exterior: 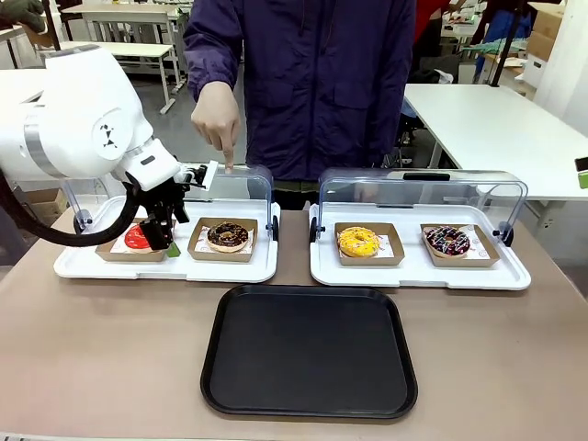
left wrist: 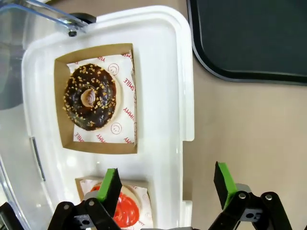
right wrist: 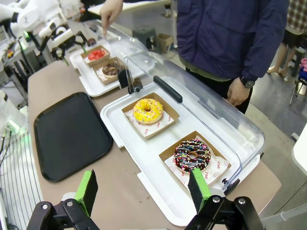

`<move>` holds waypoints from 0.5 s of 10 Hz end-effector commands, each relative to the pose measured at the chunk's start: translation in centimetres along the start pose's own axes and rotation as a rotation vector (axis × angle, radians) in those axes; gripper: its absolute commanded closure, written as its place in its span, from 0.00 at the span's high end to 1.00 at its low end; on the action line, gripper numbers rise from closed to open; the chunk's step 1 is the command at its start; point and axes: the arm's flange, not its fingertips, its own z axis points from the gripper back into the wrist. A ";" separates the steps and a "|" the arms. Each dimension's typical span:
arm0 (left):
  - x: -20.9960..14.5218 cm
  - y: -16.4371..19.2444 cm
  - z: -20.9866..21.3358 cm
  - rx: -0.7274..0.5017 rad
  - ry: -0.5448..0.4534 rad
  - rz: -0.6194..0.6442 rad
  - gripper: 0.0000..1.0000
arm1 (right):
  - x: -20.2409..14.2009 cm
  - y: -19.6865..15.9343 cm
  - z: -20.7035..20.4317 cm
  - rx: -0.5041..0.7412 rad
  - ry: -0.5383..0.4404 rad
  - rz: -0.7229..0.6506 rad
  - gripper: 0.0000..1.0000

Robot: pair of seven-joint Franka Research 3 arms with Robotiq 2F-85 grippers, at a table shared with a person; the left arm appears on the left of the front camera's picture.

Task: Move the second donut from the left to the tray.
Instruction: Pick up the Paper togo box containing the Donut indicated by the person and place it on the Handle tray.

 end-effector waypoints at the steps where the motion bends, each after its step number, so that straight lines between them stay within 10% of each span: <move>1: -0.1 0.0 -0.1 -0.001 0.001 0.003 1.00 | 0.2 -0.2 0.0 0.000 -0.023 0.013 1.00; 5: 2.6 0.5 -1.9 0.102 0.106 -0.068 1.00 | 0.2 -0.2 0.0 0.000 -0.023 0.013 1.00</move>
